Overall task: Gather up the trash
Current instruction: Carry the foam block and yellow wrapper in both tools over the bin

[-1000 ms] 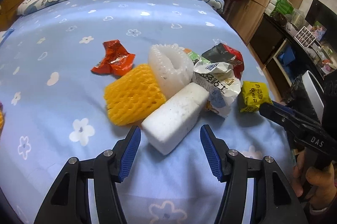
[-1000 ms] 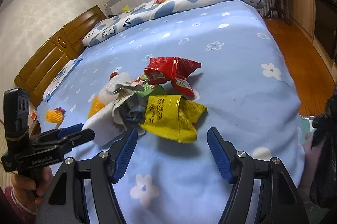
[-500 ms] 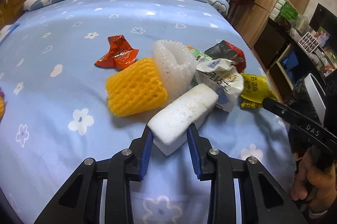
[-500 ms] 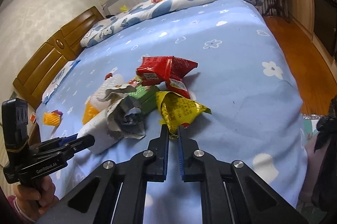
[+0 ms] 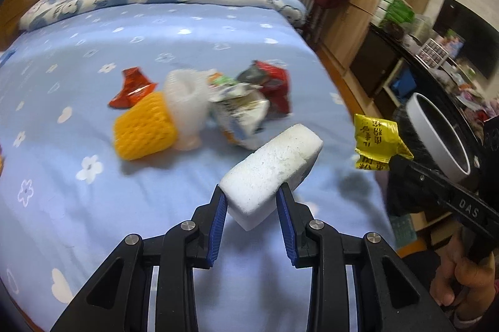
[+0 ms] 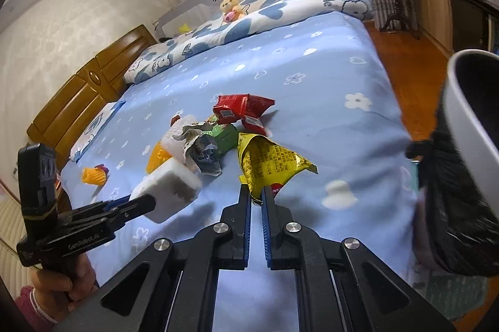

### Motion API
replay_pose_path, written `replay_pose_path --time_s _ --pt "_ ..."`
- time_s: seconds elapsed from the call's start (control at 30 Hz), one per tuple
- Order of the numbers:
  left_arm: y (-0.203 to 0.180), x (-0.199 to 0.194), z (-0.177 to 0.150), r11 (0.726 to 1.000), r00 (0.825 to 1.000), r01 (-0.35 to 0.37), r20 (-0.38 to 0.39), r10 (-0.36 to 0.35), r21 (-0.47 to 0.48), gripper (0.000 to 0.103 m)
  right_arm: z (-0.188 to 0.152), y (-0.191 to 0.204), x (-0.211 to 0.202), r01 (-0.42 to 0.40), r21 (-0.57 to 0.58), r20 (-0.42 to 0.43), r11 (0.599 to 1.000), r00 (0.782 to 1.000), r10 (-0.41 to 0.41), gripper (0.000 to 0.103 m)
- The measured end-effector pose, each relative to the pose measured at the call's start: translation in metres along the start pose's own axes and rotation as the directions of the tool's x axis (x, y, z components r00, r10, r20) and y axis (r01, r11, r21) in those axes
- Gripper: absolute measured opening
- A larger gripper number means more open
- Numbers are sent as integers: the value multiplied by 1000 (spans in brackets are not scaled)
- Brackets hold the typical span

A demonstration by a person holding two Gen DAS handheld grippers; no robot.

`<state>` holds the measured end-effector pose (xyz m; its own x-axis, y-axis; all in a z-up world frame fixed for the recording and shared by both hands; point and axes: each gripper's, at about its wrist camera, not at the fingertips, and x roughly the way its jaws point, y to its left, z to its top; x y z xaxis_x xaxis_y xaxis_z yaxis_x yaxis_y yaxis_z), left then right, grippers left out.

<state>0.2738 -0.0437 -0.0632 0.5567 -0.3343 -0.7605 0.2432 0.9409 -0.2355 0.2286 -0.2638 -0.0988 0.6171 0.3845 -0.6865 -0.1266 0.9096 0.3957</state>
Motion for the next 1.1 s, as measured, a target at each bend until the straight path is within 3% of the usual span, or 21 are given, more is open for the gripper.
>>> replay_pose_path --time_s 0.63,1.1 --pt "-86 -17 21 985 996 82 14 -85 150 31 -3 -35 -93 68 39 108 997 992 -72 6" --pt "-145 -6 43 961 989 142 9 -148 236 31 10 -73 -145 145 87 192 986 968 -159 6"
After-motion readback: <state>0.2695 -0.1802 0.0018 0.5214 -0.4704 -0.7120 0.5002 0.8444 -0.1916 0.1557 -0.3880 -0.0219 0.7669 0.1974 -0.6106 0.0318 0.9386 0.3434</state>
